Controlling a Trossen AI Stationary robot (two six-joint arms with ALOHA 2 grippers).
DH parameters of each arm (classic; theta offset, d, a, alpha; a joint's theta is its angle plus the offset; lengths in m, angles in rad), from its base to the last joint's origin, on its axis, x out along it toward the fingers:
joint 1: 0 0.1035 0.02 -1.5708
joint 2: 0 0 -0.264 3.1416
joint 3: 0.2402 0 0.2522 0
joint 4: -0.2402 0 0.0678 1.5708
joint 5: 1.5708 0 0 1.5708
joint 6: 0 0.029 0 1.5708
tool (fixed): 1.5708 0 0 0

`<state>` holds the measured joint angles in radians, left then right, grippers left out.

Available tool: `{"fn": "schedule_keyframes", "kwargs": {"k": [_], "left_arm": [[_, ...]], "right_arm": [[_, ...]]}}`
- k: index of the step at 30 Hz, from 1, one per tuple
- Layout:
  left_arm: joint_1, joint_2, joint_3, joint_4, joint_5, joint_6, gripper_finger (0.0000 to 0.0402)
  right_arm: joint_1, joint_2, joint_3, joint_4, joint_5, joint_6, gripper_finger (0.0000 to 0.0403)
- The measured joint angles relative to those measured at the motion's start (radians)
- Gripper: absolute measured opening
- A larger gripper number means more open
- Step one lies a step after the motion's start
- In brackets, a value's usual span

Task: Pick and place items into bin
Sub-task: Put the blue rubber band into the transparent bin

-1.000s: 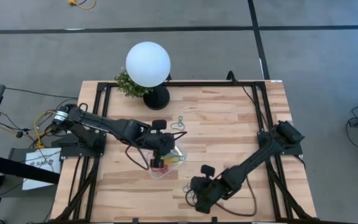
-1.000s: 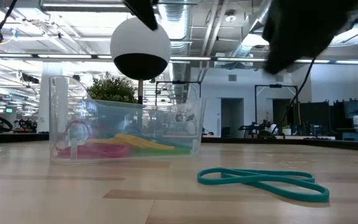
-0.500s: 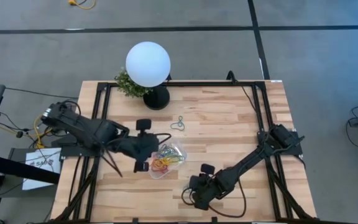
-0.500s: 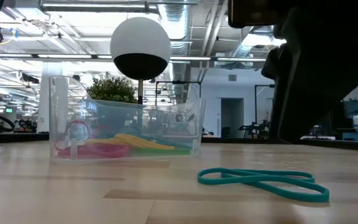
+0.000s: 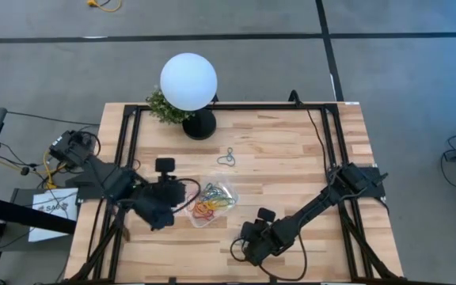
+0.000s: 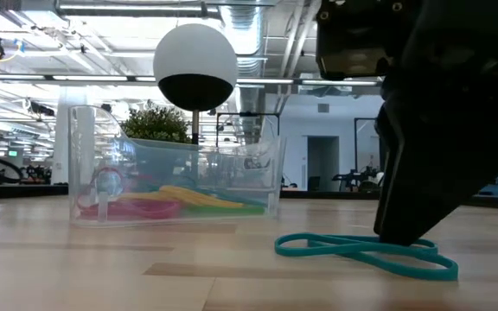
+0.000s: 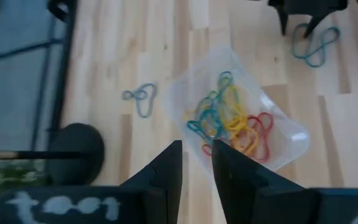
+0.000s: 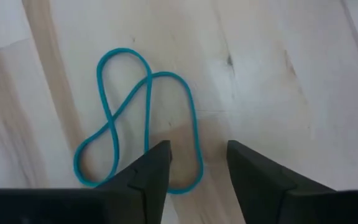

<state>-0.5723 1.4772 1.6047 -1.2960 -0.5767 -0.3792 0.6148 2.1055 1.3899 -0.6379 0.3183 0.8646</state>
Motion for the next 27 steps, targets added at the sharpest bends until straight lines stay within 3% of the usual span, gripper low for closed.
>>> {"fn": "schedule_keyframes", "kwargs": {"k": [5,11,21,27], "left_arm": [[-0.094,-0.057,-0.001,-0.116,-0.099,-0.110,0.0077],[-0.222,-0.177,-0.008,-0.266,-0.286,-0.321,0.0077],[-0.326,-0.400,-0.216,-0.276,-0.432,-0.494,0.0077],[-0.326,-0.479,-0.391,-0.263,-0.433,-0.602,0.0077]], "right_arm": [[-0.002,0.004,0.000,-0.001,-0.013,-0.005,0.0113],[-0.002,-0.001,-0.004,0.006,-0.004,-0.010,0.0014],[-0.011,0.010,0.108,-0.086,0.059,-0.129,0.0002],[-0.010,0.007,0.257,-0.288,0.142,-0.178,0.0001]]}}
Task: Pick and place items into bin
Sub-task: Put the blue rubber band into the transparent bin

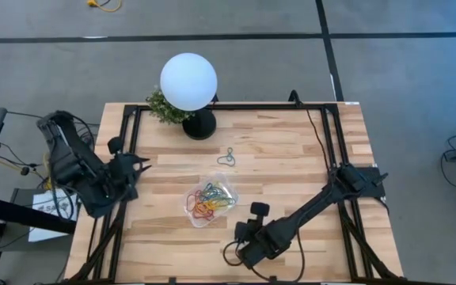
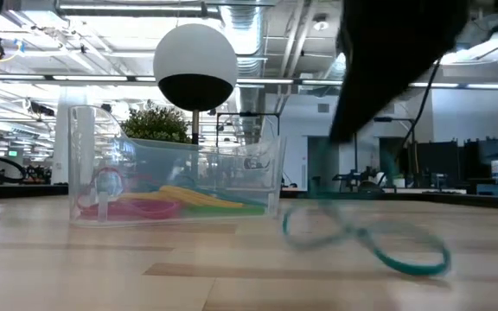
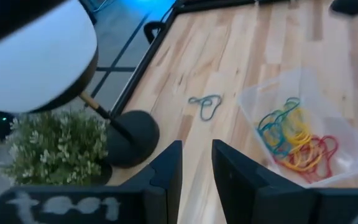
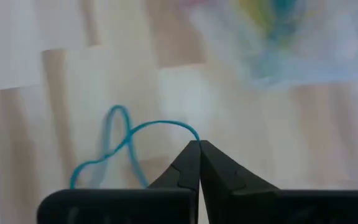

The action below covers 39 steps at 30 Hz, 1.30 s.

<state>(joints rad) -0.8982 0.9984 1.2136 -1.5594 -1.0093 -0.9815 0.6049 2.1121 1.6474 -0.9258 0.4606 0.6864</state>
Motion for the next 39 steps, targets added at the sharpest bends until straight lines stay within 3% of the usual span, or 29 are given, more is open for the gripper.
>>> {"fn": "schedule_keyframes", "kwargs": {"k": [6,11,25,39], "left_arm": [[0.000,-0.019,-0.119,0.009,0.002,-0.076,0.0077],[0.000,-0.018,-0.177,0.050,0.003,-0.103,0.0077],[0.000,-0.017,-0.256,0.163,0.015,-0.098,0.0077],[0.000,-0.017,-0.256,0.172,0.044,-0.105,0.0077]], "right_arm": [[-0.026,-0.003,0.182,-0.221,0.234,-0.081,0.0001],[-0.086,-0.004,0.298,-0.239,0.368,-0.194,0.0000],[-0.304,-0.004,0.315,-0.140,0.221,-0.303,0.0000],[-0.365,0.075,0.310,-0.140,0.067,-0.302,0.0010]]}}
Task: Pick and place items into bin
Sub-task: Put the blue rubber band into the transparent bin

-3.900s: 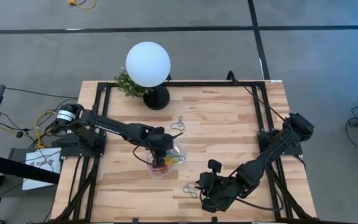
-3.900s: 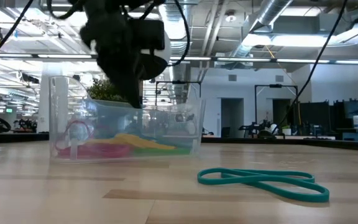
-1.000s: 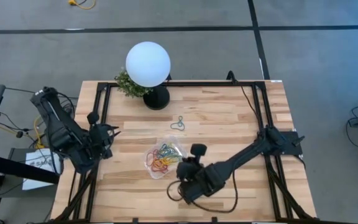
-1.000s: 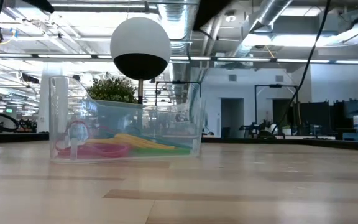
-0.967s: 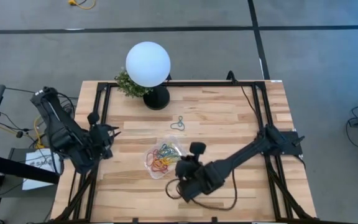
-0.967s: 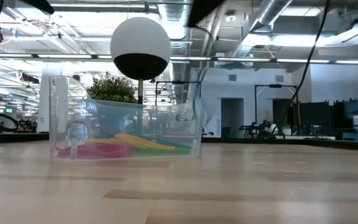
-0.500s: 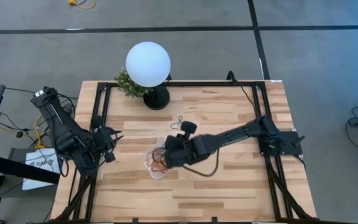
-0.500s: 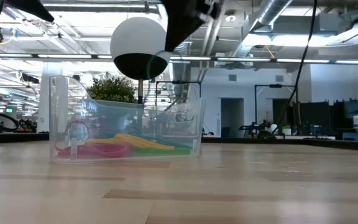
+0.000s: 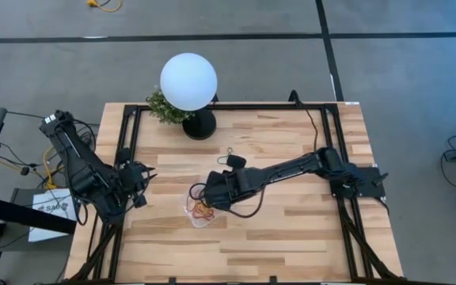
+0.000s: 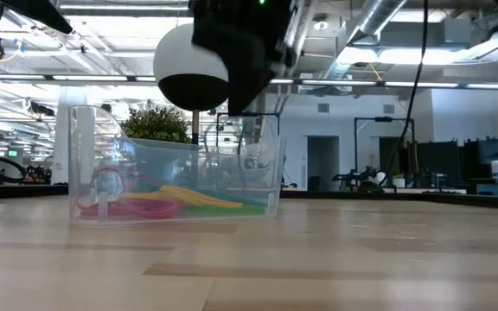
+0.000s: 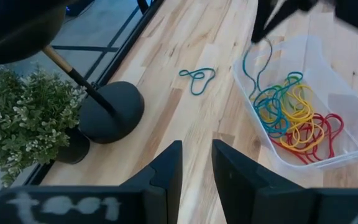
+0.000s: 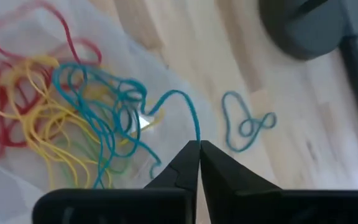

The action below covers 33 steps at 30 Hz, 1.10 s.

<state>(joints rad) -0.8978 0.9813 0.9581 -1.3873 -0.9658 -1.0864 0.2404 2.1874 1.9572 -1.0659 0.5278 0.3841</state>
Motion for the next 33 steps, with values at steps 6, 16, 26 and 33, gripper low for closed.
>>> {"fn": "schedule_keyframes", "kwargs": {"k": [6,16,26,33], "left_arm": [[0.000,0.000,0.000,0.002,0.000,0.000,0.0077],[0.001,0.000,0.000,0.021,-0.013,-0.071,0.0077],[0.001,0.000,0.001,0.021,-0.007,-0.117,0.0077],[0.018,0.000,0.001,0.021,0.002,-0.192,0.0077]], "right_arm": [[-0.003,0.060,0.000,-0.019,-0.006,-0.001,0.0043],[0.005,0.028,0.011,-0.071,-0.006,-0.003,0.0087],[0.023,0.023,0.148,-0.507,0.036,0.017,0.0086],[0.006,-0.114,0.164,-0.510,-0.016,0.004,0.0086]]}}
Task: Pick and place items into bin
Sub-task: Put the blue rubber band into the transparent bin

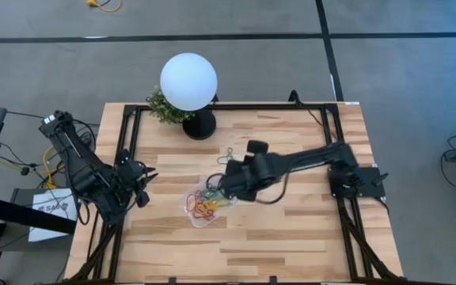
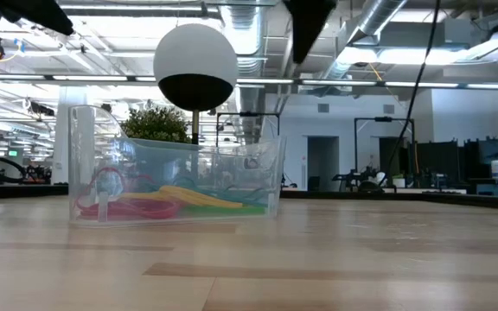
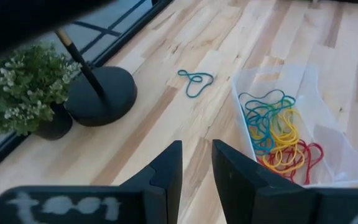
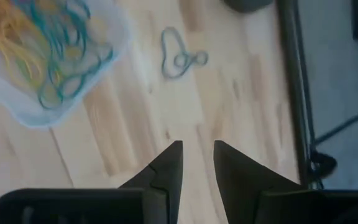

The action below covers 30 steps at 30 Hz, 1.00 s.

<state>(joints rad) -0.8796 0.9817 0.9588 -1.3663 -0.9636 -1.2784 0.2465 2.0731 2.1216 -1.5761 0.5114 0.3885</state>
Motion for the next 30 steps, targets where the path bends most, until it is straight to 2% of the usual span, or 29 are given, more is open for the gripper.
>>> {"fn": "schedule_keyframes", "kwargs": {"k": [6,10,13,16,18,21,24,30], "left_arm": [[0.001,0.000,0.000,-0.004,0.008,-0.009,0.0077],[0.008,0.000,0.000,-0.007,-0.047,-0.044,0.0077],[0.048,0.000,0.000,-0.007,-0.063,-0.079,0.0077],[0.096,0.000,0.000,-0.007,-0.051,-0.079,0.0077],[0.118,0.000,0.000,-0.006,-0.038,-0.079,0.0077],[0.129,0.000,0.000,0.002,-0.028,-0.088,0.0077],[0.129,0.000,0.000,0.033,-0.027,-0.099,0.0077],[0.129,0.000,0.000,0.090,-0.027,-0.031,0.0077]], "right_arm": [[-0.028,-0.175,-0.018,0.045,0.022,-0.076,0.0086],[-0.084,-0.269,-0.100,0.135,0.002,-0.134,0.0086],[-0.141,-0.353,-0.228,0.272,-0.108,-0.218,0.0086],[-0.207,-0.423,-0.410,0.510,-0.277,-0.303,0.0085],[-0.245,-0.444,-0.536,0.678,-0.334,-0.366,0.0085],[-0.295,-0.448,-0.681,0.857,-0.327,-0.421,0.0085],[-0.344,-0.412,-0.754,0.935,-0.327,-0.460,0.0085],[-0.424,-0.257,-0.770,0.966,-0.328,-0.418,0.0085]]}}
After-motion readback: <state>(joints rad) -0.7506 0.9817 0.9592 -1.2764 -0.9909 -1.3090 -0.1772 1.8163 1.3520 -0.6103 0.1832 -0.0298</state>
